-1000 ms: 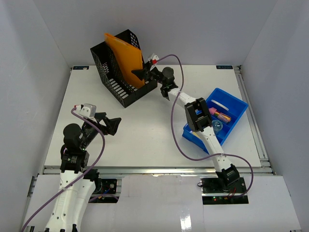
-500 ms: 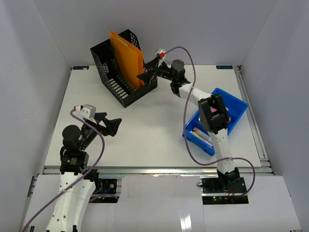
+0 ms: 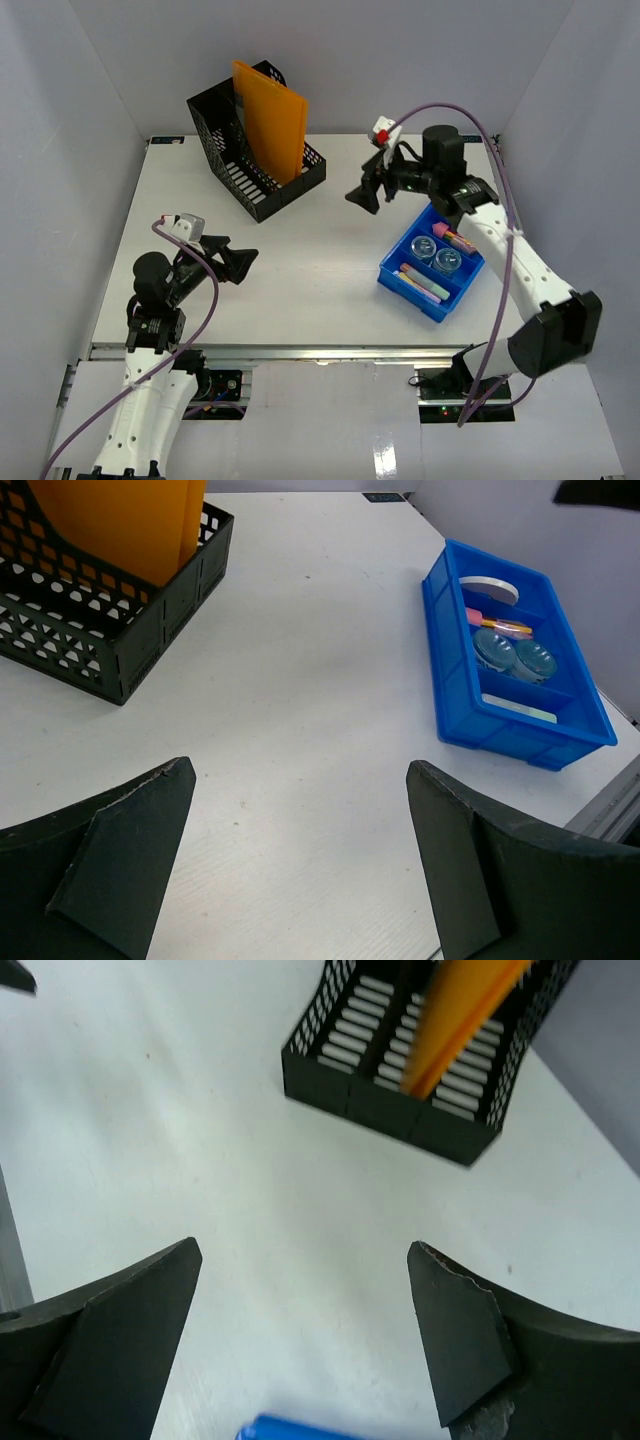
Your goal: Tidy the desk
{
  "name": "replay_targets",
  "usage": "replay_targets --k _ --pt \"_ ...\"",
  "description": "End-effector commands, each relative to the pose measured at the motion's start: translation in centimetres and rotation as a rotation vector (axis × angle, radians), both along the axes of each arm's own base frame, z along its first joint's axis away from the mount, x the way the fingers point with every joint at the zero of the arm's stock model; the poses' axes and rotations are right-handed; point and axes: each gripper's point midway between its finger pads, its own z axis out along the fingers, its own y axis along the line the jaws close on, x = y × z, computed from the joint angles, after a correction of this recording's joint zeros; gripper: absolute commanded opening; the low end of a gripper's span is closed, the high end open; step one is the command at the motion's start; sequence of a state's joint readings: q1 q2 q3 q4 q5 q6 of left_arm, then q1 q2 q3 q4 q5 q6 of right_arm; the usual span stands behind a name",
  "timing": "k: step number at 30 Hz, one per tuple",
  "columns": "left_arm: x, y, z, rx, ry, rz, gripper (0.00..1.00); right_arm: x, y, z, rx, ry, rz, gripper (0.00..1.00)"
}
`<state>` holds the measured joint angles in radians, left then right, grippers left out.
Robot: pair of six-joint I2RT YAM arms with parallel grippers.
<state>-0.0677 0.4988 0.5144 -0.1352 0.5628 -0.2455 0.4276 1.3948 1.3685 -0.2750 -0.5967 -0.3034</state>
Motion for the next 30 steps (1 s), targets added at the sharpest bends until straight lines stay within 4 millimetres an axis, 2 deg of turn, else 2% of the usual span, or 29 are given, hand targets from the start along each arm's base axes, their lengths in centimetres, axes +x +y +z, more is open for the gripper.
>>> replay_targets --k 1,3,4,7,9,12,17,30 --pt "-0.9 -0.9 0.3 -0.013 -0.007 -0.064 0.98 -5.6 -7.2 -6.6 -0.141 0.211 -0.085 0.90" --pt "-1.1 -1.1 0.5 -0.016 -0.013 -0.078 0.98 -6.5 -9.3 -6.0 -0.139 0.178 -0.190 0.90" --pt "-1.2 -1.2 0.5 -0.016 -0.015 -0.085 0.98 -6.6 -10.6 -6.3 -0.160 0.165 -0.269 0.90" --pt "-1.4 -1.2 0.6 -0.015 -0.023 -0.090 0.98 -7.8 -12.7 -7.2 -0.174 0.161 -0.379 0.90" --pt "-1.5 -1.2 0.7 -0.015 -0.029 -0.091 0.98 -8.8 -13.7 -6.9 -0.156 0.132 -0.438 0.90" --pt "-1.6 -1.3 0.8 -0.014 -0.035 -0.095 0.98 -9.6 -15.3 -7.8 -0.150 0.125 -0.515 0.90" --pt "-1.8 -1.6 0.9 -0.013 -0.040 -0.107 0.98 -9.7 -17.5 -9.6 -0.167 0.122 -0.636 0.90" --pt "-2.3 -1.7 1.3 -0.013 -0.061 -0.108 0.98 -9.2 -19.0 -10.8 -0.149 0.063 -0.690 0.90"
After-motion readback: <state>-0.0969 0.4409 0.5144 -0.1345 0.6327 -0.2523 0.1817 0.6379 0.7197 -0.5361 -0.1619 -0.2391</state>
